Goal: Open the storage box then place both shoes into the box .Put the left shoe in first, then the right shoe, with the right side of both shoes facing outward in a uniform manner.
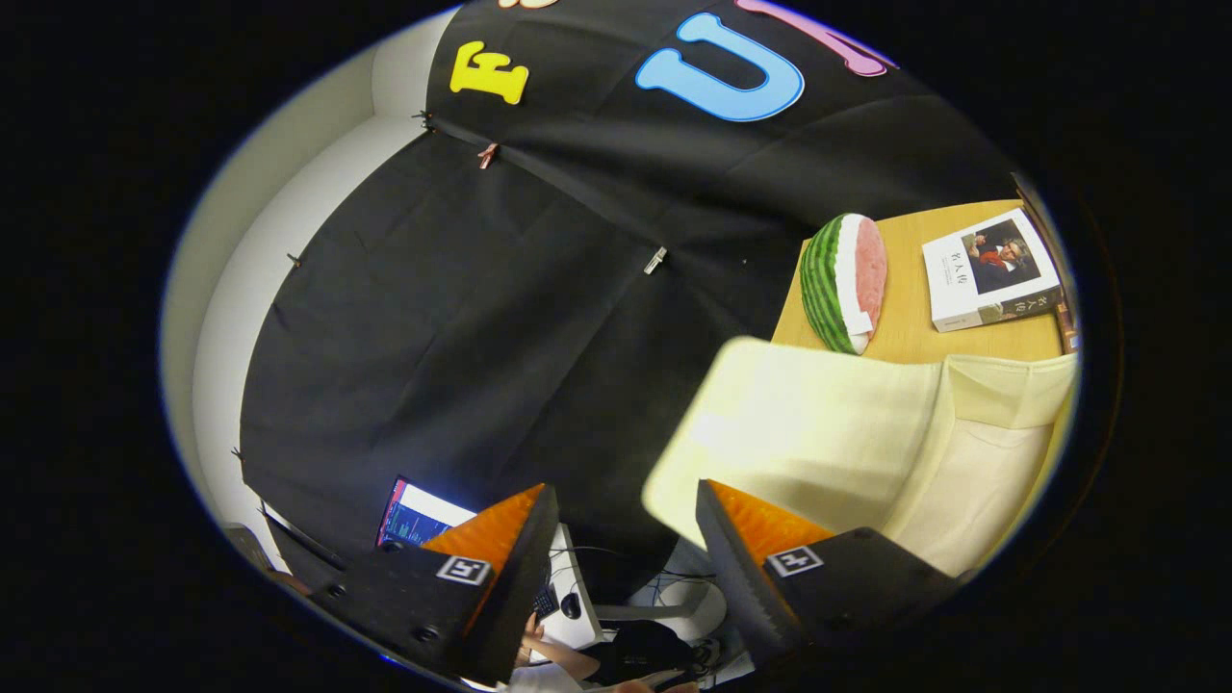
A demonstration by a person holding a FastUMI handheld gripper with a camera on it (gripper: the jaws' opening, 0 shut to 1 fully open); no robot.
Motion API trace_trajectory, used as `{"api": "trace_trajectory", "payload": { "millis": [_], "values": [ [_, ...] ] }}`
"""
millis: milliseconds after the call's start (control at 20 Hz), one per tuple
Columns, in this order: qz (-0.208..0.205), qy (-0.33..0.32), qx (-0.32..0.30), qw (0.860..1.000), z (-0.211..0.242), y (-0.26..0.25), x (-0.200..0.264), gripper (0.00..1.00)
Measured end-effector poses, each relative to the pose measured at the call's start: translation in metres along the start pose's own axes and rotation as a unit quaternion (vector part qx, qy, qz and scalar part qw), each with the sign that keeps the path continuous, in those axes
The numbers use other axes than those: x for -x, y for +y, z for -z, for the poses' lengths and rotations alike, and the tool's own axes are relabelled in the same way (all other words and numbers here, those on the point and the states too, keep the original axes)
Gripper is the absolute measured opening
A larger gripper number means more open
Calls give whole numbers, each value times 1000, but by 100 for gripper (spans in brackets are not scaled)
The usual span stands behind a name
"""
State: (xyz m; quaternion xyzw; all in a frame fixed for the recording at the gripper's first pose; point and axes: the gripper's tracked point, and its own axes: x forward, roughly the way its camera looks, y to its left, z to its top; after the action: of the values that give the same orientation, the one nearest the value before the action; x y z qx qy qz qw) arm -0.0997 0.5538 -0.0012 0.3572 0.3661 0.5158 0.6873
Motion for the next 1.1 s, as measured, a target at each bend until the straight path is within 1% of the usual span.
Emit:
{"api": "trace_trajectory", "payload": {
  "millis": [100,150,300,400,500,600,700,800,900,1000,1100],
  "values": [
    [19,-11,7,1000,-3,-8,3,93],
    [29,-21,9,999,-5,-12,4,97],
    [38,-39,-3,999,-13,-18,15,97],
    [48,-54,1,997,-19,-22,29,97],
    [73,-71,17,995,-23,-33,48,97],
    [110,-90,47,989,-27,-47,73,97],
    [158,-102,84,979,-29,-67,105,97],
    [207,-112,115,965,-32,-88,142,97],
    [252,-130,122,951,-37,-110,183,97],
    [297,-148,126,935,-40,-133,225,97],
    [356,-160,136,911,-41,-166,272,97]
  ]
}}
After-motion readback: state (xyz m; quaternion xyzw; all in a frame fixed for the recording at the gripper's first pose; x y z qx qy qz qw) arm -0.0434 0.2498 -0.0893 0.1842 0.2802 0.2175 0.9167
